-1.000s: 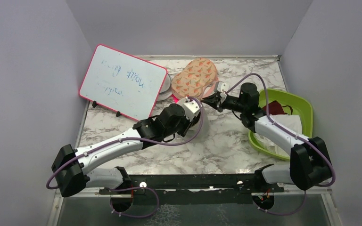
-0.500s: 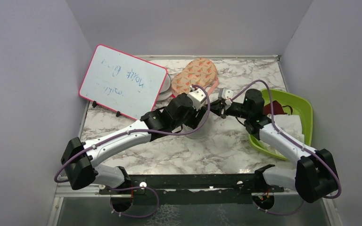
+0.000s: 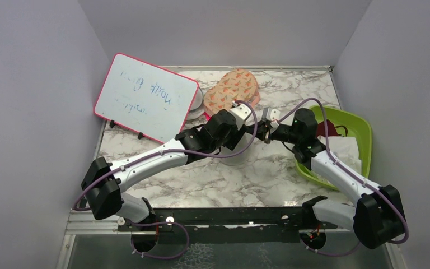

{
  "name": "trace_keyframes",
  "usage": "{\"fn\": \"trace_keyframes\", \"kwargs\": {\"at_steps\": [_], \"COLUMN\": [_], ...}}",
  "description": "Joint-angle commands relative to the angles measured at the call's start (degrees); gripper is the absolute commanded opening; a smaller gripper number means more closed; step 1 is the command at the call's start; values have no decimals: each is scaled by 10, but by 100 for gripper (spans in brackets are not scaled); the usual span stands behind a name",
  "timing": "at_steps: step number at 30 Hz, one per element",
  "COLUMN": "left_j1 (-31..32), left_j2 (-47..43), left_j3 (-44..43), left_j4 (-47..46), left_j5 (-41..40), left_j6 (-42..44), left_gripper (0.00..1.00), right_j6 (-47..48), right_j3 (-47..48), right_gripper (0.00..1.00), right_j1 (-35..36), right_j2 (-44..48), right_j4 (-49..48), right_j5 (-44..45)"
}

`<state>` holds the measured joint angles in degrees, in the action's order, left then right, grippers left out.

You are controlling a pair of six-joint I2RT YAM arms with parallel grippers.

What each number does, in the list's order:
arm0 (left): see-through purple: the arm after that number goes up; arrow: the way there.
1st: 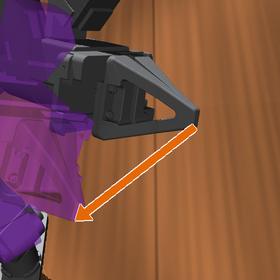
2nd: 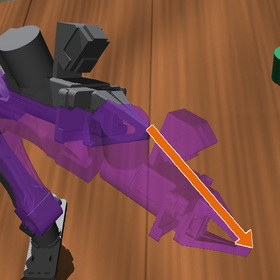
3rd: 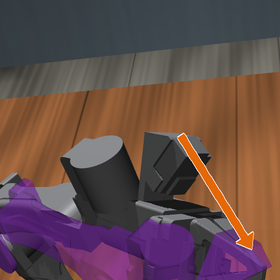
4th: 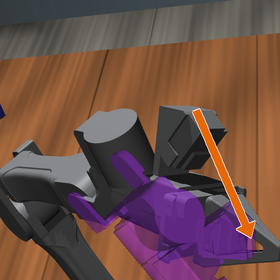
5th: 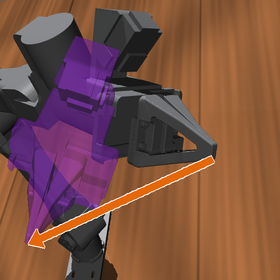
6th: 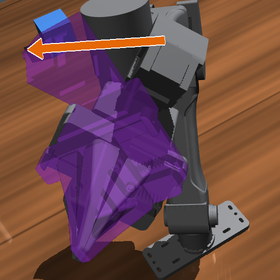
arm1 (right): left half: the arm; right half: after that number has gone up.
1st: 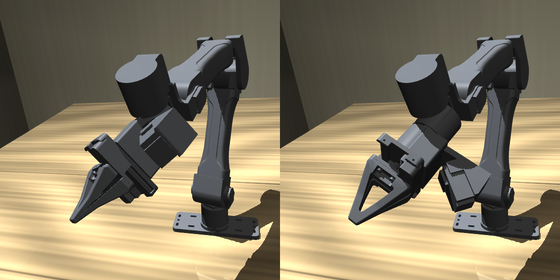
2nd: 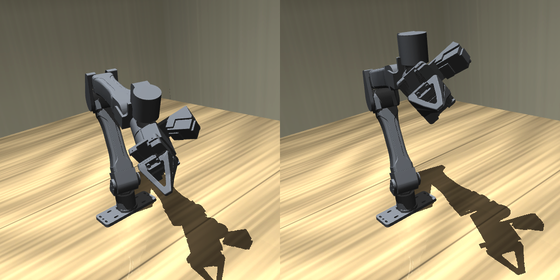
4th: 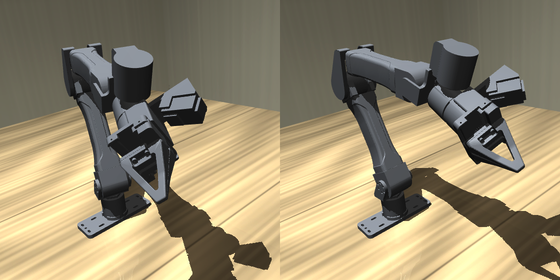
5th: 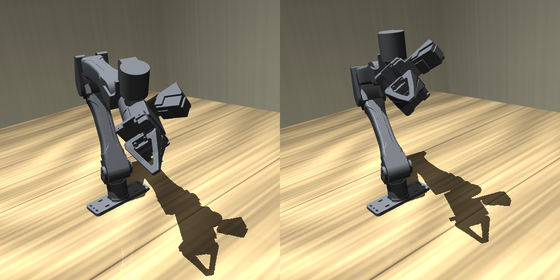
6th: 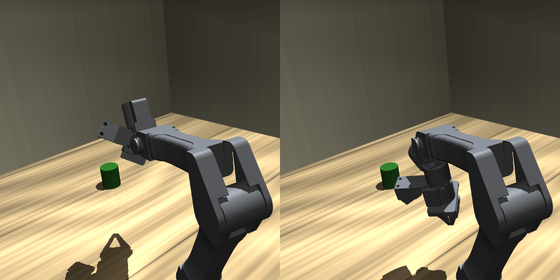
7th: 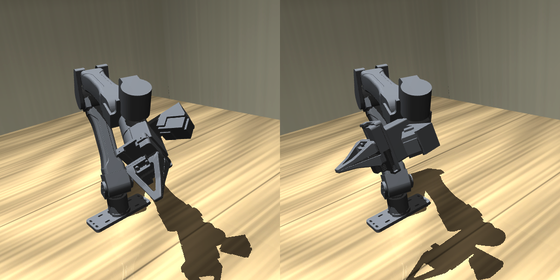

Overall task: Unzip the laundry bag and remove the bra
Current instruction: Unzip the laundry bag at the center of the board.

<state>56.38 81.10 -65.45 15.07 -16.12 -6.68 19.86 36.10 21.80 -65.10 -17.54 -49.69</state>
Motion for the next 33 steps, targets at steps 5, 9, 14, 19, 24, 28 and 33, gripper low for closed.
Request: {"fn": "trace_keyframes", "kwargs": {"at_steps": [5,9,14,19,24,28,33], "left_j1": [3,2,2,2,3,2,2], "left_j2": [10,-10,-55,-109,-153,-163,-164], "left_j3": [-20,-10,15,44,65,81,103], "left_j4": [-6,1,14,12,13,13,13], "left_j5": [9,7,-9,8,54,54,73], "left_j6": [24,35,54,95,141,132,92], "left_gripper": [24,1,0,0,0,0,0], "right_j6": [-6,-15,-15,-7,-23,-20,3], "right_j3": [-5,1,6,24,40,65,88], "right_gripper": [1,1,1,1,1,1,1], "right_j1": [3,2,3,-2,-23,-48,-48], "right_j2": [16,14,6,-26,-71,-128,-141], "right_j4": [3,16,33,39,-4,-23,-16], "right_j5": [-11,12,67,74,64,53,0]}}
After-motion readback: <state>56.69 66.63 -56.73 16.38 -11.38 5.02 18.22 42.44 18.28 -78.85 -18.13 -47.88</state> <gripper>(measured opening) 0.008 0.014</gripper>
